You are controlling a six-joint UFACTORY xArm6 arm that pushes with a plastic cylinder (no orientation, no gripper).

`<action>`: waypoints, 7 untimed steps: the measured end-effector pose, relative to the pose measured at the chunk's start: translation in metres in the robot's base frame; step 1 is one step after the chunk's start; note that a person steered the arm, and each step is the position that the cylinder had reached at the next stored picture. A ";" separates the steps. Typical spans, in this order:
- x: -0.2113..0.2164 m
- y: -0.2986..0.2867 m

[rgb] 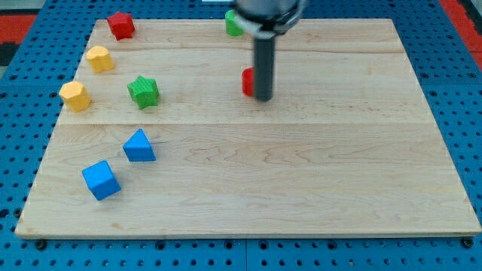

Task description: Slide the red circle towards the top right

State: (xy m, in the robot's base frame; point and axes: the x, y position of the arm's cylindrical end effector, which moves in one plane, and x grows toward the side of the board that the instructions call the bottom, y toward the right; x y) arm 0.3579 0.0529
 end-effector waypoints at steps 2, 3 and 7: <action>0.000 0.044; 0.015 0.000; -0.056 -0.043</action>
State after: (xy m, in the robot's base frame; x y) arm 0.3024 0.0103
